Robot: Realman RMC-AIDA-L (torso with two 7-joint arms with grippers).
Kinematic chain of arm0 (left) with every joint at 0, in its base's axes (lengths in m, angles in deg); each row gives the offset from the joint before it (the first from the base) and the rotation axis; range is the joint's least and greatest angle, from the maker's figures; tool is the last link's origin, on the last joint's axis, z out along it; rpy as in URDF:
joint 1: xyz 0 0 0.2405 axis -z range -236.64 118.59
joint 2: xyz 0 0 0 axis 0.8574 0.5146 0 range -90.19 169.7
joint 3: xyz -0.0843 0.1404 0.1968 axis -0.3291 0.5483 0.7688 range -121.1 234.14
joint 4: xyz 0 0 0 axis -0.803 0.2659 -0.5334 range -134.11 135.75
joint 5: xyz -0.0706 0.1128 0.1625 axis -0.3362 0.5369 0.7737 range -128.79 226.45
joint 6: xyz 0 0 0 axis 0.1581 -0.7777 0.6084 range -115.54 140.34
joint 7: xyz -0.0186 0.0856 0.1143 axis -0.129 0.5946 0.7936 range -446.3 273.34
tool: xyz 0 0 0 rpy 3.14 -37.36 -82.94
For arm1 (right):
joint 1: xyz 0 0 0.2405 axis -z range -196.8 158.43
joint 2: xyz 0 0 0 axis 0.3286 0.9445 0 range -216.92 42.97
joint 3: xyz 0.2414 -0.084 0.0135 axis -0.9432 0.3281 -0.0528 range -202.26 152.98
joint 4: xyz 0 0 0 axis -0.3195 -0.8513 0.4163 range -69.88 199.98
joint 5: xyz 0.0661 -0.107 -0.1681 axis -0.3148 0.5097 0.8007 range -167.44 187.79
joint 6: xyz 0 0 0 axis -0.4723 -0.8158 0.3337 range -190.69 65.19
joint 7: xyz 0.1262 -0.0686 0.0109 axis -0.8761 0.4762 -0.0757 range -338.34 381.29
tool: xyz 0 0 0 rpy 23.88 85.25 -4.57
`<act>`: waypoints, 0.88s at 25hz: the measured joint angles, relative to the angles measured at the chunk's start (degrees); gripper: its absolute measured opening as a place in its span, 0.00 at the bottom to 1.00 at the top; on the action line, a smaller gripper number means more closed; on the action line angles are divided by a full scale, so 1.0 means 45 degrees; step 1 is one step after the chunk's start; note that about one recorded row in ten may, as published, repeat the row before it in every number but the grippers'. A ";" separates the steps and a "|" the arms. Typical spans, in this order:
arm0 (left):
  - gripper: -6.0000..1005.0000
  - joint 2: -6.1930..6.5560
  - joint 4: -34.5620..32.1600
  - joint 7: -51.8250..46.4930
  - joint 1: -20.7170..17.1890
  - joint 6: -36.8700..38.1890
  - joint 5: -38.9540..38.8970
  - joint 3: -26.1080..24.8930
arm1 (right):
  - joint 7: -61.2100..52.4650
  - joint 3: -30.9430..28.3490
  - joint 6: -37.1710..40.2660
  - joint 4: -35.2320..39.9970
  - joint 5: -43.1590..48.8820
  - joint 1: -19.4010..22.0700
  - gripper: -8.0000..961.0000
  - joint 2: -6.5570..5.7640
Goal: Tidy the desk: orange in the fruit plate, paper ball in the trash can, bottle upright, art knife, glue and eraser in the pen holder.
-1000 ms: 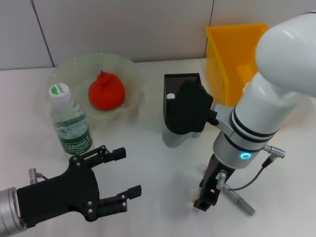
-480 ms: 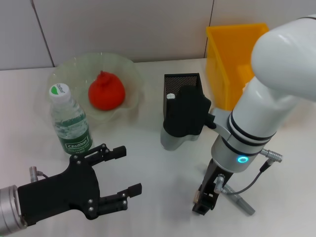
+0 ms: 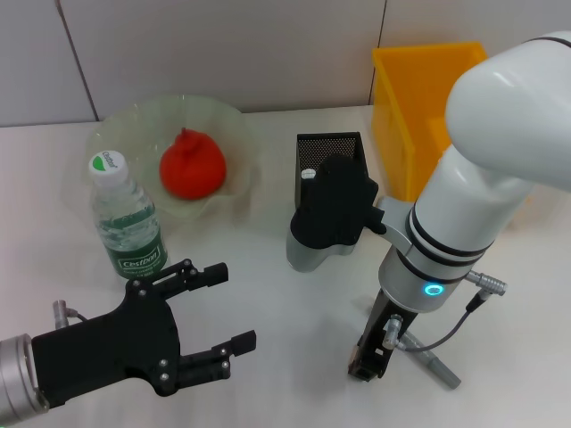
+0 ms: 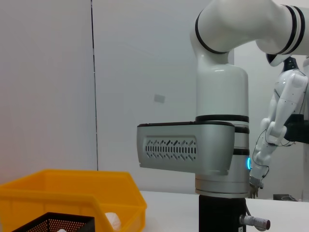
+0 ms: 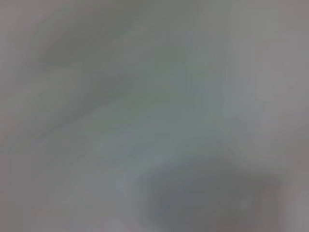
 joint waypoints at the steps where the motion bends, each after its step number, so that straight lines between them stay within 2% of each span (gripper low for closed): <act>1: 0.80 0.0001 0.0000 0.0000 0.0000 0.0000 0.0000 0.0001 | 0.0000 0.0000 0.0000 0.0000 0.0000 0.0000 0.34 0.0000; 6: 0.80 0.0001 -0.0030 0.0000 -0.0024 0.0004 -0.0014 0.0002 | -0.0130 -0.0082 0.0093 -0.0160 0.0038 0.0059 0.31 -0.0025; 12: 0.80 0.0015 -0.0065 0.0000 -0.0058 0.0071 -0.0039 -0.0007 | -0.0521 -0.0332 0.0709 -0.1469 0.0838 0.0444 0.30 -0.0070; 22: 0.80 0.0000 -0.0095 0.0000 -0.0079 0.0078 -0.0065 -0.0043 | -0.0622 -0.0742 0.1224 -0.2496 0.1090 0.0778 0.29 -0.0079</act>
